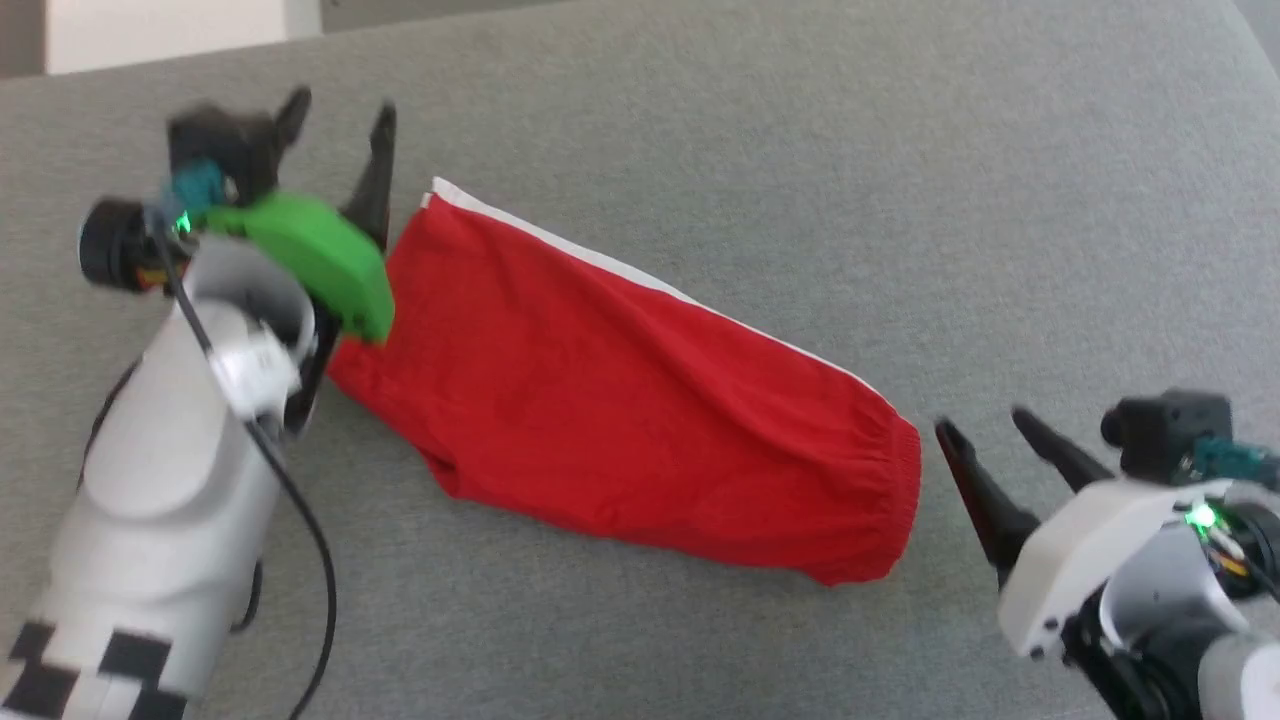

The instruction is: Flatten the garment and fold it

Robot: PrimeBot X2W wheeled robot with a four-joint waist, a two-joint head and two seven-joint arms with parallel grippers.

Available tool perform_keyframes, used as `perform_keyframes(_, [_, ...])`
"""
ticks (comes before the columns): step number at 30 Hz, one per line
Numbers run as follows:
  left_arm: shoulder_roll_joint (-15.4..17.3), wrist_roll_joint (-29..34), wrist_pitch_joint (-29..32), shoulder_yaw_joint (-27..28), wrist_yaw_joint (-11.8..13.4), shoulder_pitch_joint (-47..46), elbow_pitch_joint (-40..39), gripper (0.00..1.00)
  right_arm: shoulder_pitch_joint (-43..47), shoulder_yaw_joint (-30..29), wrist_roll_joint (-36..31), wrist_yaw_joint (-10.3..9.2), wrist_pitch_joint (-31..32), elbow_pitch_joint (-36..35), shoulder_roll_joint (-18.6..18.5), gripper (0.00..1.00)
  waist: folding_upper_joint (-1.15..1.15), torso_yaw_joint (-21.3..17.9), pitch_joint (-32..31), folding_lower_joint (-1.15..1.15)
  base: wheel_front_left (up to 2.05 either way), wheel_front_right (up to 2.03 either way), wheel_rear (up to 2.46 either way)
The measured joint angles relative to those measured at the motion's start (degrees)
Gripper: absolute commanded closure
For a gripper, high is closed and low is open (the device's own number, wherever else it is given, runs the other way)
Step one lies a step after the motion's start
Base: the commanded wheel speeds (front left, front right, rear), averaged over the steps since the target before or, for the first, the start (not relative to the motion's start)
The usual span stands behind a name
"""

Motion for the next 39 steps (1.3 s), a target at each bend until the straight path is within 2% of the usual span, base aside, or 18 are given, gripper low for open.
perform_keyframes(3, [2.29, 2.37, -2.02, -1.75, 0.67, 6.38, -4.28, 0.00, 4.53, 0.31, -4.45, -0.01, 5.38, -2.76, 0.56, 0.00, 0.00, 1.42, -1.86, 0.00, 0.00, 0.00, 0.00])
perform_keyframes(10, [4.74, 1.98, -1.40, -0.58, 6.01, 18.21, -14.52, 0.00, 7.04, 1.81, -3.98, 0.00, 12.71, -3.31, 0.86, 0.00, 0.00, 5.25, -4.53, 0.00, 0.00, 0.00, 0.00])
perform_keyframes(16, [5.28, -0.15, 0.13, 0.76, 9.15, 24.15, -21.92, 0.00, 5.13, 1.08, -5.31, 0.00, 15.84, 3.09, 0.86, 0.00, 0.00, 8.89, -5.43, 0.00, 0.00, 0.00, 0.00])
perform_keyframes(25, [5.47, -1.08, 1.93, 0.66, 10.50, 26.89, -26.03, 0.00, -1.70, 2.14, -8.34, 0.00, 15.74, 15.06, 0.86, 0.00, 0.00, 11.95, -4.60, 0.00, 0.00, 0.00, 0.00])
perform_keyframes(26, [5.47, -1.14, 2.19, 0.56, 10.50, 27.02, -26.11, 0.00, -2.29, 2.37, -8.50, -0.01, 15.88, 15.77, 0.76, 0.07, 0.00, 12.07, -4.46, 0.00, 0.00, 0.00, 0.00])
perform_keyframes(27, [5.47, -1.29, 2.44, 0.43, 10.50, 27.11, -26.20, 0.00, -2.72, 2.58, -8.65, -0.01, 16.08, 16.19, 0.71, 0.60, 0.00, 12.14, -4.34, 0.00, 0.00, 0.00, 0.00])
perform_keyframes(29, [5.47, -1.45, 2.69, 0.26, 10.50, 27.17, -26.24, 0.00, -3.39, 3.05, -8.67, -0.01, 15.96, 16.68, 0.57, 1.00, 0.00, 12.10, -4.27, 0.00, 0.00, 0.00, 0.00])
perform_keyframes(34, [4.91, -3.34, 5.82, -0.42, 10.43, 27.21, -26.83, 0.00, -4.65, 3.87, -8.37, -0.01, 13.34, 18.13, 0.79, 1.00, 0.00, 11.60, -4.47, 0.00, 0.00, 0.00, 0.00])
perform_keyframes(39, [2.98, -5.43, 15.70, -3.83, 9.67, 24.58, -25.35, 0.00, -4.70, 3.91, -7.93, -0.01, 12.43, 18.36, 0.83, 1.00, 0.00, 10.97, -4.76, 0.00, 0.00, 0.00, 0.00])
